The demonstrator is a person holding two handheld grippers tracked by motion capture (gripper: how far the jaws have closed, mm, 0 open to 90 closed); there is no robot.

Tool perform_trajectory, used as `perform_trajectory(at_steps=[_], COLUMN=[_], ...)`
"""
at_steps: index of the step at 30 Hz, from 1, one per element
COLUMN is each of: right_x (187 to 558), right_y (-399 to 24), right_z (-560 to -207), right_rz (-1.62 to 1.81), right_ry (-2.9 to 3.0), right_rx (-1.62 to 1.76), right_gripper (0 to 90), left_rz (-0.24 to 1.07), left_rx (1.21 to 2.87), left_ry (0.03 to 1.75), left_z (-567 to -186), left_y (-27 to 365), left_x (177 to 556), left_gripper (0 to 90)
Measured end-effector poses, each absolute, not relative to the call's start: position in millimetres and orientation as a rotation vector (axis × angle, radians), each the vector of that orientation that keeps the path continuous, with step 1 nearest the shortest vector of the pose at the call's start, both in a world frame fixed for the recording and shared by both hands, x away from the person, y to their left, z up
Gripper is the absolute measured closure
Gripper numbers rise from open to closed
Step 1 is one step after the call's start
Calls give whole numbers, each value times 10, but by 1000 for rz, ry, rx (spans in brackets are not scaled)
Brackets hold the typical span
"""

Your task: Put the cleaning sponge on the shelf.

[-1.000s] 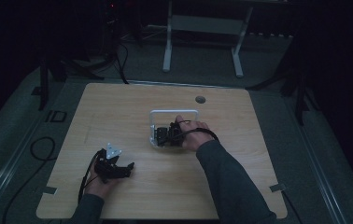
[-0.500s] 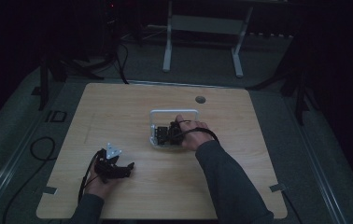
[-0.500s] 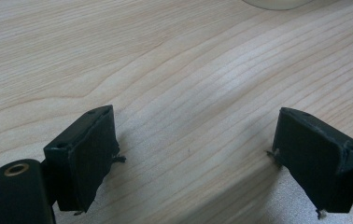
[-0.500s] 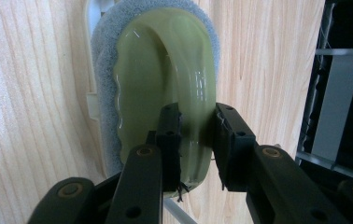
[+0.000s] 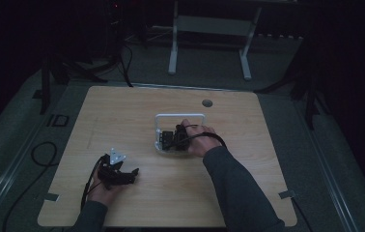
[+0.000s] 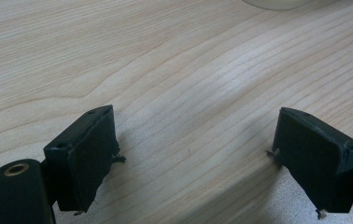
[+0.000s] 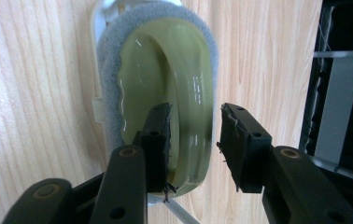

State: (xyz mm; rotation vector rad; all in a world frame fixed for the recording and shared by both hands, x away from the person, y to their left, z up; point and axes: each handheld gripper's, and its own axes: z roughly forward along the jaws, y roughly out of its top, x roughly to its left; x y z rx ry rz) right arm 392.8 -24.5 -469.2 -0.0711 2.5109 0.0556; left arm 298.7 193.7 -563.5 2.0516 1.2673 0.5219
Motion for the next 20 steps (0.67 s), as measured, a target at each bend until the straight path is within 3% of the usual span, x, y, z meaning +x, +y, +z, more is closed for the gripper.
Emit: perform_trajectory(at_steps=[20], right_x=[3548], right_y=[-456], right_z=[-4371], right_rz=[377], right_ry=[2563], right_rx=[70], right_gripper=[561], left_rz=[523], left_rx=[2051], left_ry=[1268], left_z=[-5635], left_y=[1937], left_x=[2987], left_gripper=[138])
